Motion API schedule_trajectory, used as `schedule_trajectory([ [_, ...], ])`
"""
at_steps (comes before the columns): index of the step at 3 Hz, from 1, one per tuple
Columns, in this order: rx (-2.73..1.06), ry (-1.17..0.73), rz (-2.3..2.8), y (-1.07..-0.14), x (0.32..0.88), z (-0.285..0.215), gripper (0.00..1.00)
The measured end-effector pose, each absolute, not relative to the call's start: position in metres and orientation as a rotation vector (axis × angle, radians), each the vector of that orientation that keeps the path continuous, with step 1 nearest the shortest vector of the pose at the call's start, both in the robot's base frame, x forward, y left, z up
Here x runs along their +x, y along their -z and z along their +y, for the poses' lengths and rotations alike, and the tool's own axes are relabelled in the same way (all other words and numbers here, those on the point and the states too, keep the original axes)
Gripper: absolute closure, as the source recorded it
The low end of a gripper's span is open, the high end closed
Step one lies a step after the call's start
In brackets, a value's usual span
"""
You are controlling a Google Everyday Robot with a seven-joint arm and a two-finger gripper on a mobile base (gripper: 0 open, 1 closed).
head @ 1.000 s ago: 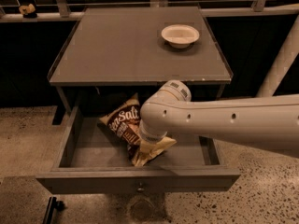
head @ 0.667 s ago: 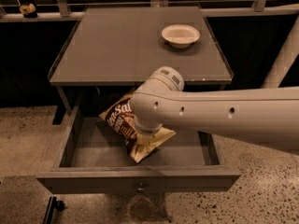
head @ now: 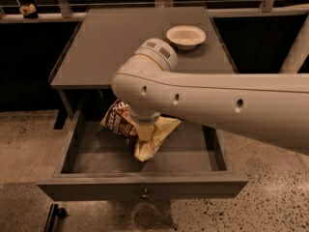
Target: Pick brown chip bag from top drawer and place on counter
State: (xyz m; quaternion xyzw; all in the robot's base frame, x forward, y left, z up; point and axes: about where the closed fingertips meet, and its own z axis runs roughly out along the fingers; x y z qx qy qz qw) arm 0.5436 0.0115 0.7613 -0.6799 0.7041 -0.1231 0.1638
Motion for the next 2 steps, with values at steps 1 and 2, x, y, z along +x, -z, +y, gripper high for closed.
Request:
schedule_trajectory([
  [1, -1.961, 0.405, 1.961, -0.792, 0.534, 0.008, 1.0],
  [2, -1.915, 0.448, 1.934, -0.825, 0.528, -0.014, 1.0],
])
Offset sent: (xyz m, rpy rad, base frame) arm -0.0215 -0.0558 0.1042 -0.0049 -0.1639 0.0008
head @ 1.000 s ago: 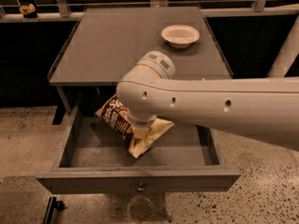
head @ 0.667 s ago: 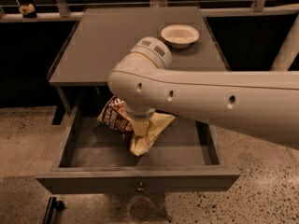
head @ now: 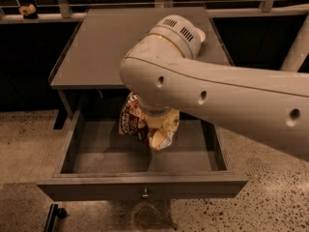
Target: Pick brown chip bag from top drawer and place on counter
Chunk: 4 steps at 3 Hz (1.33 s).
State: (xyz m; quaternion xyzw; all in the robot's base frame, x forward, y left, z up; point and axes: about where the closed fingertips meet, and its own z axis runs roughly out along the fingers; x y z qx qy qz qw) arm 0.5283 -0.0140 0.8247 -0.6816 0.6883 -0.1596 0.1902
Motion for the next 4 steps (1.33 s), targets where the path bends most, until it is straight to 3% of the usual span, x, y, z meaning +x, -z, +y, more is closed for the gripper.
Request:
schedule_trajectory([
  [2, -1.768, 0.495, 1.913, -0.877, 0.542, -0.068, 1.0],
  [4, -1.754, 0.503, 1.834, -0.909, 0.504, -0.079, 1.0],
])
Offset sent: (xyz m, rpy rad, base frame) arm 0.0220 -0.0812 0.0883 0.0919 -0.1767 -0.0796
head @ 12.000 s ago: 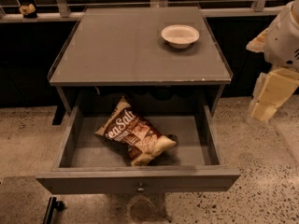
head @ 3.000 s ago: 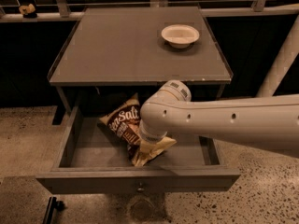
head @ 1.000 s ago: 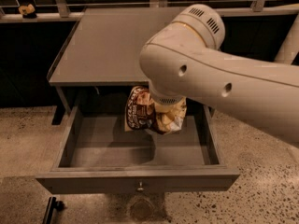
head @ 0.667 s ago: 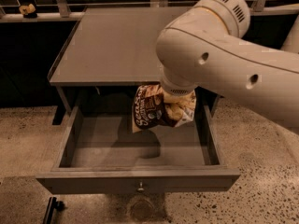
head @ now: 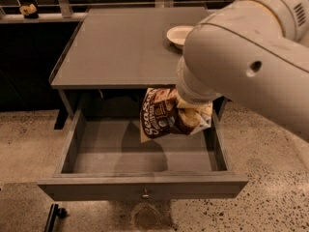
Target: Pick brown chip bag from top drawer and place on counter
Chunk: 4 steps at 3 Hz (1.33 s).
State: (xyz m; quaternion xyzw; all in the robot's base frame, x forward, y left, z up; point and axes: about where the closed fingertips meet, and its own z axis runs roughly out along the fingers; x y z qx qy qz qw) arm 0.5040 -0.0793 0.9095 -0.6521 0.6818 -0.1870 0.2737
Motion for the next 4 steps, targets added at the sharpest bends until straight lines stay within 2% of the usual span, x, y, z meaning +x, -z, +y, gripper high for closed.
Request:
schedule_trajectory([
  [2, -1.785, 0.569, 1.703, -0.957, 0.467, -0.065, 1.0],
  [4, -1.74, 0.542, 1.641, -0.966, 0.53, -0.025, 1.0],
])
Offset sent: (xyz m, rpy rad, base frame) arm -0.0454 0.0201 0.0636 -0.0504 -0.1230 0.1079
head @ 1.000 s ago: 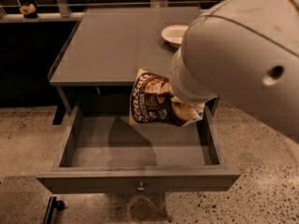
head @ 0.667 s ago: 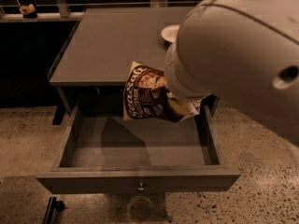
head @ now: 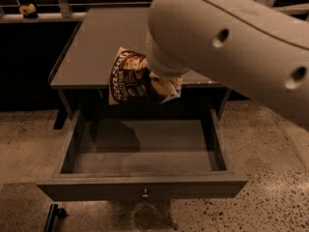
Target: Pick brown chip bag from top drawer and place on counter
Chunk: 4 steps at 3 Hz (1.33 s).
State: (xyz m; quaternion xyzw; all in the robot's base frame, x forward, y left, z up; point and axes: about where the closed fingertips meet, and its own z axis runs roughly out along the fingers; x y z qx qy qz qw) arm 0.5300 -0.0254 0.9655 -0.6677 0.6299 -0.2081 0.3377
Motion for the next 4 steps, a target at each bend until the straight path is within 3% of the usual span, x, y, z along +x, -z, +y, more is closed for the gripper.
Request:
schedule_trajectory([
  [2, -1.642, 0.54, 1.655, -0.988, 0.608, 0.014, 1.0],
  [4, -1.606, 0.496, 1.73, -0.964, 0.643, 0.005, 1.0],
])
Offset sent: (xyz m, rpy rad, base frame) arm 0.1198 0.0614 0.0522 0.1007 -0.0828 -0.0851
